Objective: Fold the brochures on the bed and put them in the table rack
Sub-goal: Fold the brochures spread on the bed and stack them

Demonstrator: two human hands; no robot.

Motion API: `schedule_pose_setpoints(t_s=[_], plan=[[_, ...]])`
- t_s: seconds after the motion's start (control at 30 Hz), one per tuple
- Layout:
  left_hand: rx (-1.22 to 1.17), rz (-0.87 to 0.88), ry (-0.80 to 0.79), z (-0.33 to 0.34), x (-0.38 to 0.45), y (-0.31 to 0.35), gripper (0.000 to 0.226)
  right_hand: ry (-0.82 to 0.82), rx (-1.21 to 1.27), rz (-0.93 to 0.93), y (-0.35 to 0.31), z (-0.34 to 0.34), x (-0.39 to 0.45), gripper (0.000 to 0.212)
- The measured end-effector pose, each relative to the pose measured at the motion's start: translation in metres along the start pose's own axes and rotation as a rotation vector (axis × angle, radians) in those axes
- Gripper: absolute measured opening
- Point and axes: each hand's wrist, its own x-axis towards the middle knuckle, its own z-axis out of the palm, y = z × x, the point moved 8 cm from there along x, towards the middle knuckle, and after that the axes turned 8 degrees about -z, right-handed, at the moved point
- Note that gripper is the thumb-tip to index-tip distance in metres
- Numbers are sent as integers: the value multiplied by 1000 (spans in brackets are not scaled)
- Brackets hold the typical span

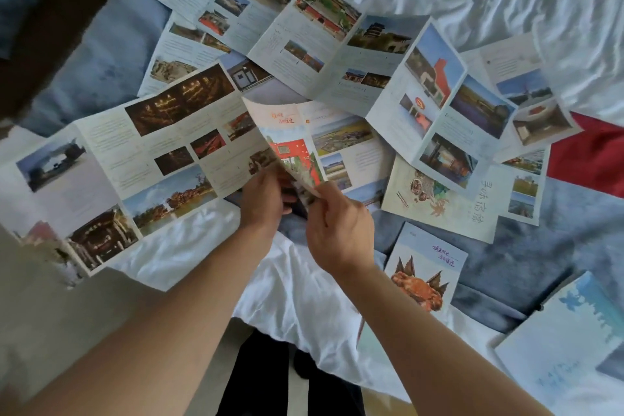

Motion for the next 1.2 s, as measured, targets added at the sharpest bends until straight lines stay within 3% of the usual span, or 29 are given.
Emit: schedule_pose_setpoints(t_s=[0.1,0.2,0.37,0.5,0.63,0.87,1.07,1.2], plan=[[-26,-76,-214,31,-5,-9,30,99,60,36,8,-20,6,10],[-42,-147,-277,51,-10,-15,27,133,34,115,30,-31,10,14],[104,-39,-176,67,-8,-10,13,196,-42,254,77,-49,6,27],[226,26,-78,71,-5,-8,14,170,-83,295,102,-53,4,36],[233,30,2,75,-3,-6,25,156,-91,315,116,-54,3,44],[192,55,-8,80,-10,0,17,106,99,491,141,-49,11,41],[69,92,2,66,-12,9,13,52,15,309,125,-42,33,40],[60,128,4,53,-10,14,17,-111,-168,185,124,-29,50,49]])
